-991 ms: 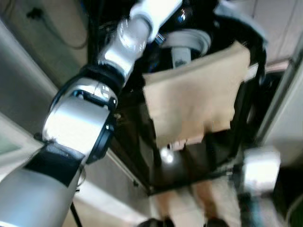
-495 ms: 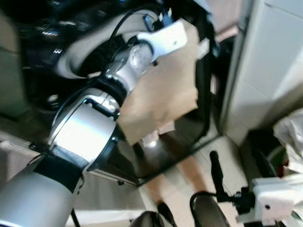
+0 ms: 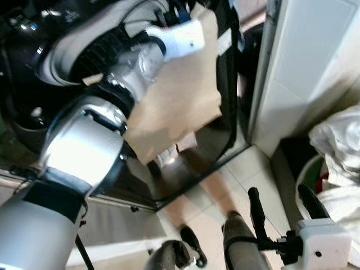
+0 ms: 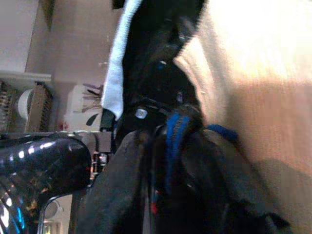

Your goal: Clothes washing

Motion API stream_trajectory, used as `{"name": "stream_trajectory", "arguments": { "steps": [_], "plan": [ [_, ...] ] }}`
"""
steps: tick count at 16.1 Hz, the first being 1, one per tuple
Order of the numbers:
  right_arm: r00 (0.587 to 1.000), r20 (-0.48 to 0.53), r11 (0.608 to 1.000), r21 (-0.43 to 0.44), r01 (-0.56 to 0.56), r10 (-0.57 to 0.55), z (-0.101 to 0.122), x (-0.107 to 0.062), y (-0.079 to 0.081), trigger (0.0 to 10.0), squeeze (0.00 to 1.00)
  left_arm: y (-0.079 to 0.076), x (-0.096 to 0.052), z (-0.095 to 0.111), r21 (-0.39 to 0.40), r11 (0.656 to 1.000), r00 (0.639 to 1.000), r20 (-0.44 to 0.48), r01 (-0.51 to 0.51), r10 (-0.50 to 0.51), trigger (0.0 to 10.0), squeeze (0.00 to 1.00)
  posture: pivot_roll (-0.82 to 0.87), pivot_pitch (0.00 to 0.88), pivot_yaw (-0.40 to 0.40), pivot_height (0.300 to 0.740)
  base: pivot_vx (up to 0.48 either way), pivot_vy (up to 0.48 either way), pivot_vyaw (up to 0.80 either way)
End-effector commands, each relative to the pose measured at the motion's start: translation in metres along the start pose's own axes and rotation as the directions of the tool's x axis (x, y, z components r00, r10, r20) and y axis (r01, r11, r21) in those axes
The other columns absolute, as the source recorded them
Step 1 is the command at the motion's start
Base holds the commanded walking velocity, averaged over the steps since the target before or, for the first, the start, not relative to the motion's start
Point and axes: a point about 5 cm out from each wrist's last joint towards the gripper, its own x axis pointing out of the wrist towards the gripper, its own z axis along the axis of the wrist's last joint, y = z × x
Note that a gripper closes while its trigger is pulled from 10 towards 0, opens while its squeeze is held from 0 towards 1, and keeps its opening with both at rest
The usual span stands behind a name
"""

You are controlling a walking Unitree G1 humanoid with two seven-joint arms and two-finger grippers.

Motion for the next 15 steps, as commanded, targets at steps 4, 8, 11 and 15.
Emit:
{"name": "stream_trajectory", "arguments": {
  "steps": [4,8,11,15],
  "plan": [
    [1.000,0.005,1.000,0.014,-0.004,0.004,0.002,0.004,0.001,10.0,0.51,0.054,-0.002,-0.016,-0.099,0.979,0.982,-0.085,-0.176,0.168,10.0,1.00,-0.50,0.277,0.316,0.740,0.000,0.000,0.00],
    [1.000,0.024,1.000,0.015,-0.014,0.014,-0.001,0.015,0.000,10.0,0.51,0.096,-0.004,-0.012,-0.218,0.922,0.947,-0.086,-0.321,0.309,10.0,0.00,-0.47,0.249,0.300,0.740,0.000,0.000,0.00],
    [0.999,0.040,0.999,0.017,-0.036,0.035,-0.003,0.021,0.002,10.0,0.51,0.116,-0.007,-0.007,-0.340,0.869,0.932,-0.083,-0.360,0.353,10.0,0.00,-0.45,0.227,0.294,0.740,0.000,0.000,0.00],
    [0.994,0.102,0.999,0.001,-0.048,0.048,0.003,0.037,0.001,10.0,0.51,0.143,-0.013,0.006,-0.492,0.769,0.883,0.001,-0.409,0.470,10.0,0.00,-0.44,0.190,0.283,0.740,0.000,0.000,0.00]
  ]
}}
